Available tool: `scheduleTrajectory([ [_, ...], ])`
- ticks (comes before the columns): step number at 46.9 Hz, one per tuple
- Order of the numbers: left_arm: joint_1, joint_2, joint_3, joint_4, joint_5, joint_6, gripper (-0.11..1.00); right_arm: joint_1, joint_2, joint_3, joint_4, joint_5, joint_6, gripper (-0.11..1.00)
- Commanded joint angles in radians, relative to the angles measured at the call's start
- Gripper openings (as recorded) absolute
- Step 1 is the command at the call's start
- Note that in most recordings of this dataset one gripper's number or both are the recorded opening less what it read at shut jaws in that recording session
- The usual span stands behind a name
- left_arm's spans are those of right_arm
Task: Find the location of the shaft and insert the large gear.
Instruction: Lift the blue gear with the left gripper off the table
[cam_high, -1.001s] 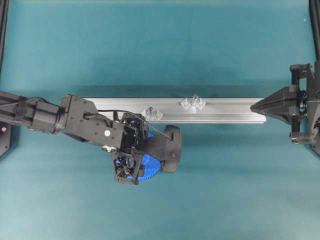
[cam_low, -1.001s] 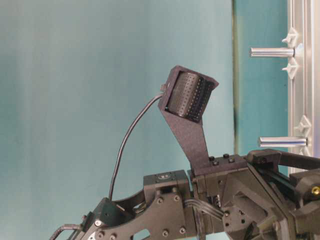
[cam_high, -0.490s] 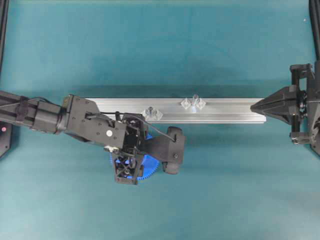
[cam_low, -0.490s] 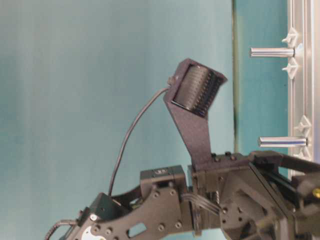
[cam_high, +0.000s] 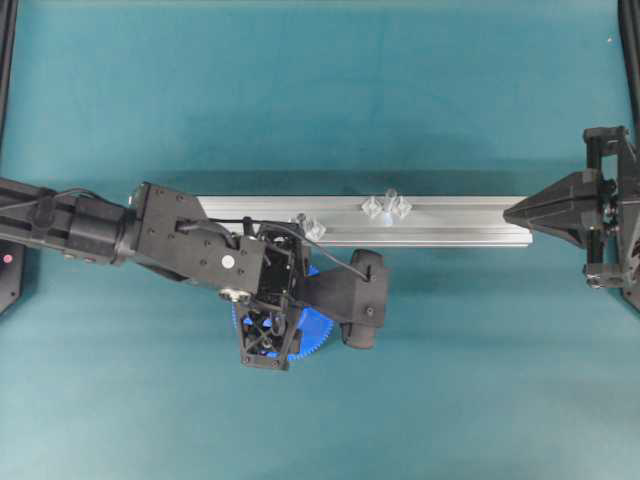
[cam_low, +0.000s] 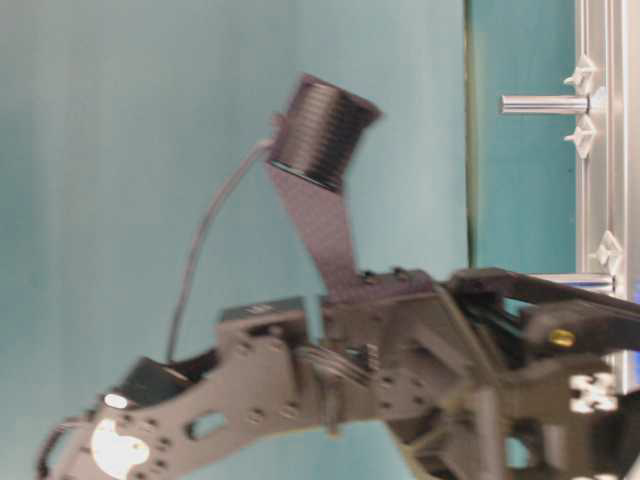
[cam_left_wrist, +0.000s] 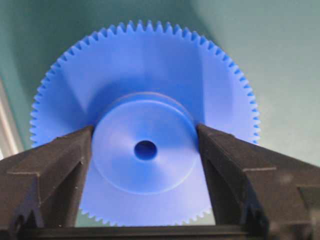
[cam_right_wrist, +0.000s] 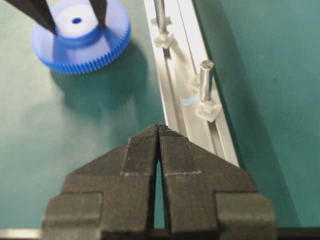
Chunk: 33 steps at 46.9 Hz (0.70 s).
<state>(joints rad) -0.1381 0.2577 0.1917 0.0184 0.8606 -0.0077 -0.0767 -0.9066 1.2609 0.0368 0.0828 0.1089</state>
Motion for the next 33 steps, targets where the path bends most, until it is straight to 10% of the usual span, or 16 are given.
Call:
scheduleTrajectory([
  [1, 0.009, -0.06, -0.049, 0.005, 0.014, 0.012, 0.71, -0.002, 0.005, -0.011, 0.002, -0.003, 0.009, 0.01],
  [33, 0.063, -0.112, -0.219, 0.008, 0.144, 0.1, 0.71, -0.002, 0.003, -0.008, 0.0, -0.003, 0.009, 0.01],
])
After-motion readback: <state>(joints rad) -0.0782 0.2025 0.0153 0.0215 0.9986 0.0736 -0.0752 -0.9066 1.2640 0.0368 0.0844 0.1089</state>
